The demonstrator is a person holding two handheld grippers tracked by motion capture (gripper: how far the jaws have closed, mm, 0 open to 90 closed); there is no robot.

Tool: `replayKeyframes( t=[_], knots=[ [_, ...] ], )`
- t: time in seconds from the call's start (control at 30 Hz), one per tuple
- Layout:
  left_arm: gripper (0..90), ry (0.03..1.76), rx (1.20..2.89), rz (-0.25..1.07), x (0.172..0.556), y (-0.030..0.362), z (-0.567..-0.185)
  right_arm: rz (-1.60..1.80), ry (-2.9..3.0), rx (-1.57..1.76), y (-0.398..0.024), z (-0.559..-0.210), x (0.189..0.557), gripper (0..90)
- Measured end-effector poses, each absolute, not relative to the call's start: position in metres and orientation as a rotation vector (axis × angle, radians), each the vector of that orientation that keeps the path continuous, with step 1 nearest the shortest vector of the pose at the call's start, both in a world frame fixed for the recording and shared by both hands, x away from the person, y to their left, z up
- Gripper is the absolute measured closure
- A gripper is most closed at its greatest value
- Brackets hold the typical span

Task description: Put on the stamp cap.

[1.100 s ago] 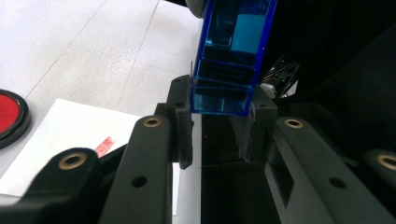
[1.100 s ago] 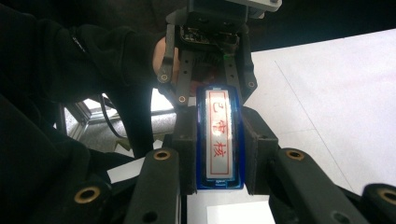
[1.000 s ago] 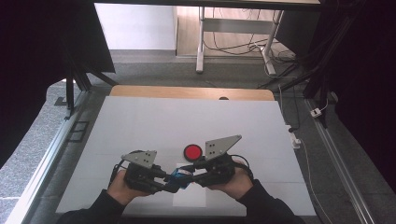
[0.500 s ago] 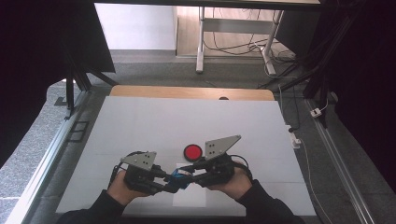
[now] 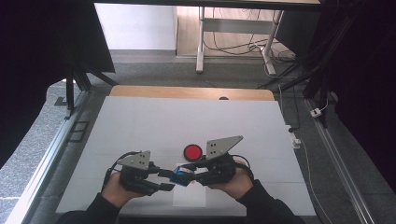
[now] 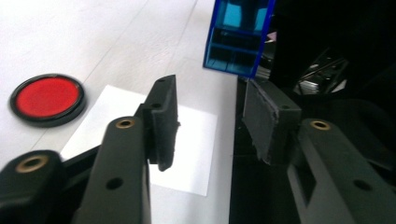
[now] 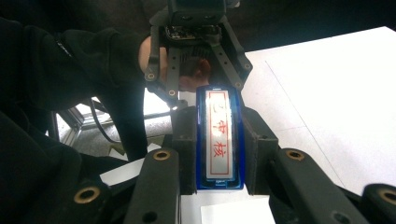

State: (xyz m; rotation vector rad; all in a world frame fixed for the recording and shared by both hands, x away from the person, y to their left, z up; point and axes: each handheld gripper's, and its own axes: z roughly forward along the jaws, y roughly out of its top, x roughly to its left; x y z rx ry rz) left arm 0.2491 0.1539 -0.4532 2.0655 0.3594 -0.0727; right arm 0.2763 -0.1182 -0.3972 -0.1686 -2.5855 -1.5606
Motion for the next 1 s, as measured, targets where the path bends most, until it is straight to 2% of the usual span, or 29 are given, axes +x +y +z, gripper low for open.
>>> replayKeyframes(
  t=[0.6, 1.0],
  knots=[
    [28.1, 0.493, 2.083, 0.067, 0.235, 0.169, -0.454, -1.568, -2.612, -0.209, -0.121, -0.396, 0.276, 71.1],
    [18.9, 0.590, 2.091, 0.092, 0.223, 0.181, -0.457, -1.557, -2.635, -0.244, -0.123, -0.398, 0.278, 71.1]
  ],
)
